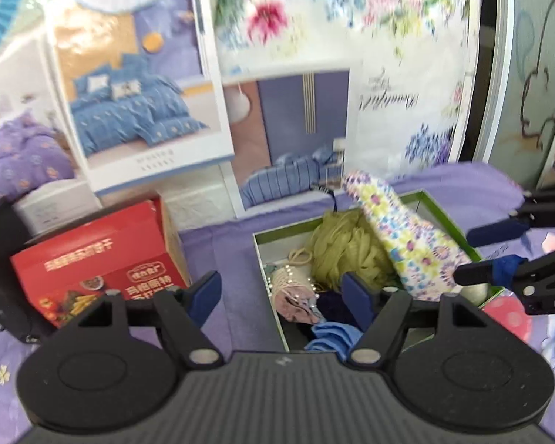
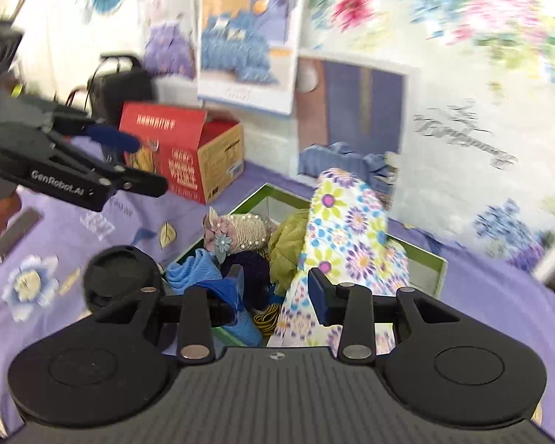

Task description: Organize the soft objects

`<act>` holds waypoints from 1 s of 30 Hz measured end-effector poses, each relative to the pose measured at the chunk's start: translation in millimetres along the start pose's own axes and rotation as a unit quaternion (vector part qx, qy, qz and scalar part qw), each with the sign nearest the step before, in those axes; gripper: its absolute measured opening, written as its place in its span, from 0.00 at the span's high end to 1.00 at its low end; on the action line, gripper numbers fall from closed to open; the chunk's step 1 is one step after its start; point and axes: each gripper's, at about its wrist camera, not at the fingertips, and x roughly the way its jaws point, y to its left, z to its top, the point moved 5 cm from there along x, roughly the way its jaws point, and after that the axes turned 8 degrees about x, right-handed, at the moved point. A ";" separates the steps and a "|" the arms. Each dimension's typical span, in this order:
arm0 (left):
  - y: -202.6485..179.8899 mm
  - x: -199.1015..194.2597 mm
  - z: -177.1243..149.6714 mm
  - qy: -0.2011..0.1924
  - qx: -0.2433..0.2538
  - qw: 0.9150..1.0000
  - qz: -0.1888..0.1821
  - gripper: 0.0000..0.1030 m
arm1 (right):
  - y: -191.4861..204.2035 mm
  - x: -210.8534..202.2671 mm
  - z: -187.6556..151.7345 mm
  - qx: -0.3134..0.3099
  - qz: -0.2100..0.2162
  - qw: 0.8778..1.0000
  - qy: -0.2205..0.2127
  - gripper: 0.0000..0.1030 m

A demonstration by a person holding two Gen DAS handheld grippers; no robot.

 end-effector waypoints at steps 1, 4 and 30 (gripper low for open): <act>-2.6 -8.5 -0.9 -0.005 -0.004 1.000 0.003 0.28 | -0.6 -11.1 -3.7 0.012 -0.007 1.000 -0.013 0.79; -13.1 -33.0 -5.3 -0.022 -0.019 1.000 0.010 0.25 | -0.3 -41.7 -15.4 0.047 -0.033 0.997 -0.056 0.79; -133.8 -99.4 -112.2 -0.060 -0.088 0.985 0.133 0.06 | 55.6 -118.3 -149.0 0.225 -0.179 0.936 -0.205 0.77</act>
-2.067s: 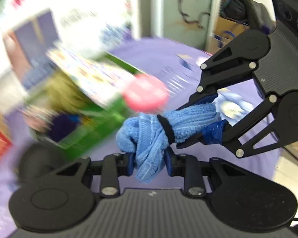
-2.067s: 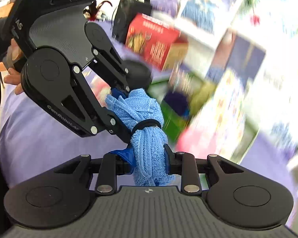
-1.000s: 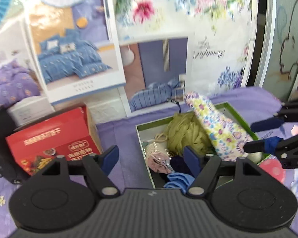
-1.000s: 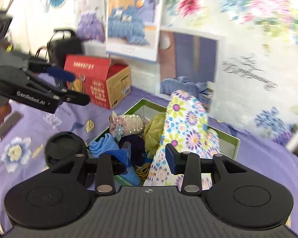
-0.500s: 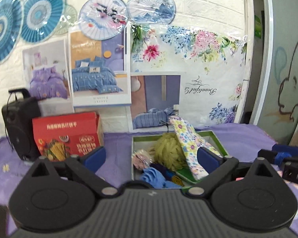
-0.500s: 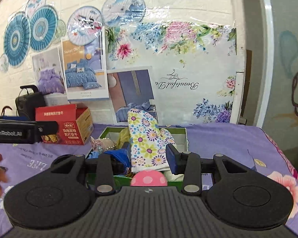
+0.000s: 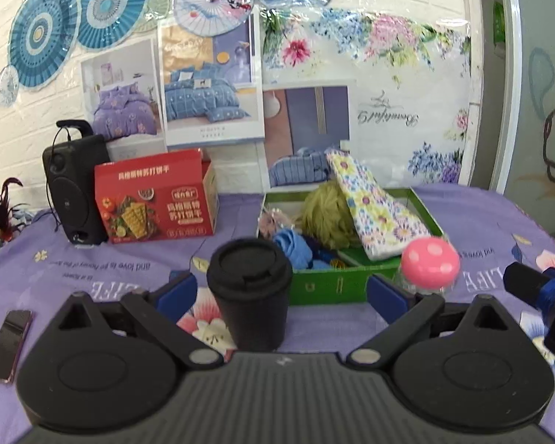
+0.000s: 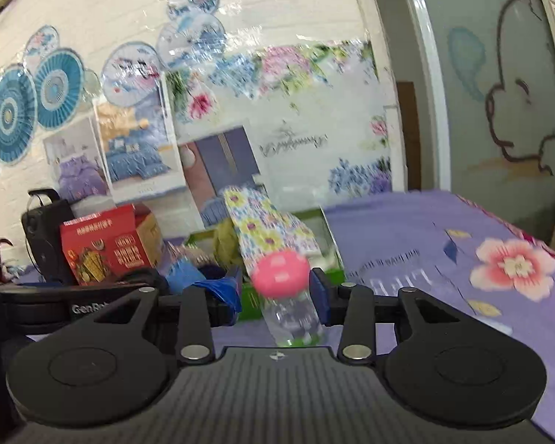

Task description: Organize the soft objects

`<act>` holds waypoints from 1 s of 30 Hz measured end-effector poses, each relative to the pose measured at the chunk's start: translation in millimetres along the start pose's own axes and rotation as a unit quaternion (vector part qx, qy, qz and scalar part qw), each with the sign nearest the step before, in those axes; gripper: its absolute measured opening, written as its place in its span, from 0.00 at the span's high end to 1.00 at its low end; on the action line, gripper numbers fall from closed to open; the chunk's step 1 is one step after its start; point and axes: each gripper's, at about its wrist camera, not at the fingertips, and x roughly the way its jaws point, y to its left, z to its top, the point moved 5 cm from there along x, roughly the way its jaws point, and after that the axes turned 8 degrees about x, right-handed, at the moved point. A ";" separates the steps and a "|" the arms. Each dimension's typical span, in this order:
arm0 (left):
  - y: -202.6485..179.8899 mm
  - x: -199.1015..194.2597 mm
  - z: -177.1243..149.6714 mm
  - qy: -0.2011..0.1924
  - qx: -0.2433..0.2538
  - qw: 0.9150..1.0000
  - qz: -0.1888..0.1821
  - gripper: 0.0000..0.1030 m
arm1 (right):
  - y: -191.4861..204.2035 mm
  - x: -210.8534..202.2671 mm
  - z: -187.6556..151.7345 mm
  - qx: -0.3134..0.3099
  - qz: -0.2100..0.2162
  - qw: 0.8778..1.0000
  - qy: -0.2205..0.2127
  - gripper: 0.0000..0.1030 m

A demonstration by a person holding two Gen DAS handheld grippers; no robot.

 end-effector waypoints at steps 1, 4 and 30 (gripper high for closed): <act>-2.4 -1.0 -6.2 0.007 0.003 1.000 0.003 0.06 | -3.2 1.6 -6.4 -0.001 -0.009 1.000 0.011 0.77; -7.5 -3.1 -22.6 0.021 0.005 1.000 0.001 0.06 | -12.4 3.4 -22.0 0.005 -0.024 0.999 0.027 0.77; 2.3 -0.1 -87.4 0.088 -0.019 0.996 -0.029 0.06 | -22.1 -7.7 -64.7 -0.005 -0.034 0.997 0.063 0.77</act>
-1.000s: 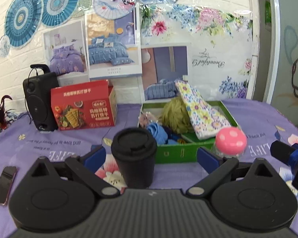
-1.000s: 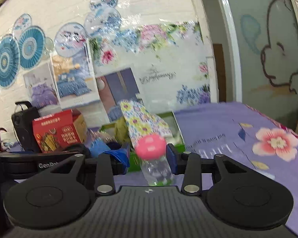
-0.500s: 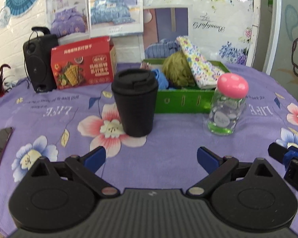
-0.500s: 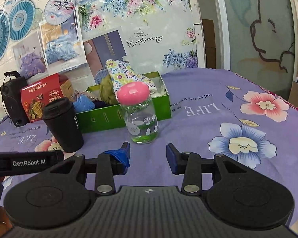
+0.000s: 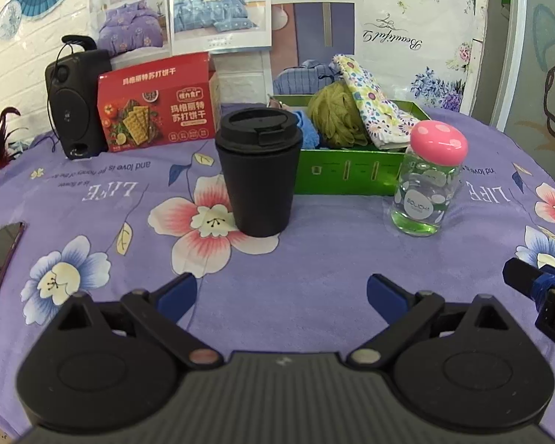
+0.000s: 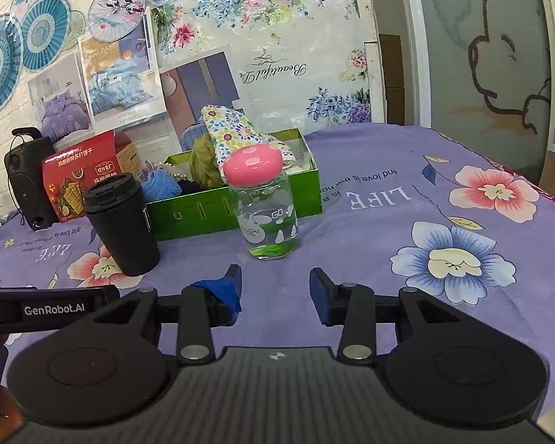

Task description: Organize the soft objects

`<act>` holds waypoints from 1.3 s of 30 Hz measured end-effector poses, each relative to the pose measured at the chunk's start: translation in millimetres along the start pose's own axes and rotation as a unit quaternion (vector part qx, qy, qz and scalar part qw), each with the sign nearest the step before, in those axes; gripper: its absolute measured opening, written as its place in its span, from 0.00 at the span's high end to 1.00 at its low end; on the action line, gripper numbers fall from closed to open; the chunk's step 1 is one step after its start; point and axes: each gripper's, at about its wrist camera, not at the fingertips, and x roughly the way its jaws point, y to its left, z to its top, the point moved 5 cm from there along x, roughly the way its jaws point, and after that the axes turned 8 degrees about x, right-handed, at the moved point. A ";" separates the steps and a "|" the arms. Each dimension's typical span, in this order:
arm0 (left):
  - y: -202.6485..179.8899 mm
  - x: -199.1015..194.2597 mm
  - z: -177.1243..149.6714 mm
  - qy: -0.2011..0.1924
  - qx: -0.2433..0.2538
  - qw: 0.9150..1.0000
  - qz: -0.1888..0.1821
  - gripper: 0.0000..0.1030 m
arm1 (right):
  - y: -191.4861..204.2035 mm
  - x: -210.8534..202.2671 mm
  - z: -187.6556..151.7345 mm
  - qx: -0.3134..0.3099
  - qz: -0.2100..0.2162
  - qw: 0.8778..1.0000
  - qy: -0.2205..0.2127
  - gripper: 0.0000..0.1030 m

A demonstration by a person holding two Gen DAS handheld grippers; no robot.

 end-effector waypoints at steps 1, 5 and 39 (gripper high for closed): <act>-0.1 -0.1 -0.2 0.001 -0.001 1.000 -0.002 0.06 | -1.2 -0.2 0.3 0.002 0.000 1.000 0.000 0.77; -0.5 -2.1 -0.3 -0.001 0.000 1.000 0.005 0.06 | -4.2 -2.0 1.2 0.007 -0.001 1.000 -0.001 0.76; -1.3 -9.8 1.5 -0.018 -0.009 1.000 0.002 0.06 | -1.3 -2.5 0.3 0.006 0.008 1.000 0.006 0.75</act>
